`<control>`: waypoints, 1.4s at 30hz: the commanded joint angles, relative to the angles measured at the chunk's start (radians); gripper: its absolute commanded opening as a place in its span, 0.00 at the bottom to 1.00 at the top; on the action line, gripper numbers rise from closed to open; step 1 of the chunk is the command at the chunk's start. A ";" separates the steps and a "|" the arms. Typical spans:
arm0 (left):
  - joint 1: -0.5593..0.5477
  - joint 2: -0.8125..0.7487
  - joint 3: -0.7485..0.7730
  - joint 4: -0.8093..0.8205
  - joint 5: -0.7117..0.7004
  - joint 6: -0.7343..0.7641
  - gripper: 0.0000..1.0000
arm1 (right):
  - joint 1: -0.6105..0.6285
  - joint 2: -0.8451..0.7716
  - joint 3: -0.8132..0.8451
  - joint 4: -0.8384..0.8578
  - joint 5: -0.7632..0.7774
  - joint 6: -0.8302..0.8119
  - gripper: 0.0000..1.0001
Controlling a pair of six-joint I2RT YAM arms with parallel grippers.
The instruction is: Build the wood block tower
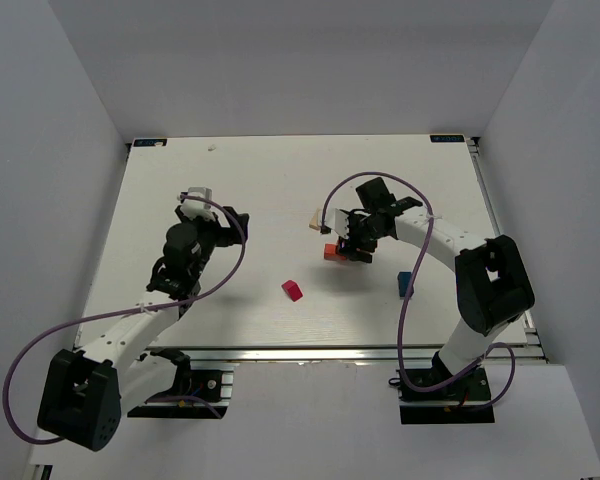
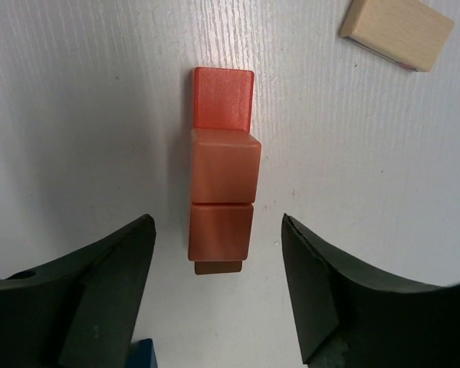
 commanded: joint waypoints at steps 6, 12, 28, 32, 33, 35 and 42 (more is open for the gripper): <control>0.003 0.034 0.054 0.048 0.062 -0.005 0.98 | 0.005 -0.094 0.131 -0.018 -0.128 0.021 0.88; 0.003 0.055 0.092 0.062 0.070 -0.054 0.98 | 0.005 -0.171 0.225 0.125 -0.163 0.201 0.89; 0.013 0.348 0.381 -0.252 -0.032 -0.239 0.98 | 0.007 -0.041 0.402 0.229 0.430 1.291 0.89; 0.025 0.364 0.369 -0.272 -0.035 -0.250 0.98 | 0.010 0.045 0.393 0.189 0.526 1.374 0.89; 0.026 0.364 0.363 -0.269 -0.029 -0.250 0.98 | 0.011 0.053 0.376 0.189 0.573 1.385 0.89; 0.029 0.362 0.343 -0.262 -0.029 -0.250 0.98 | 0.011 0.071 0.363 0.189 0.600 1.421 0.89; 0.040 0.376 0.335 -0.274 -0.022 -0.242 0.98 | 0.053 0.166 0.379 0.200 0.641 1.472 0.89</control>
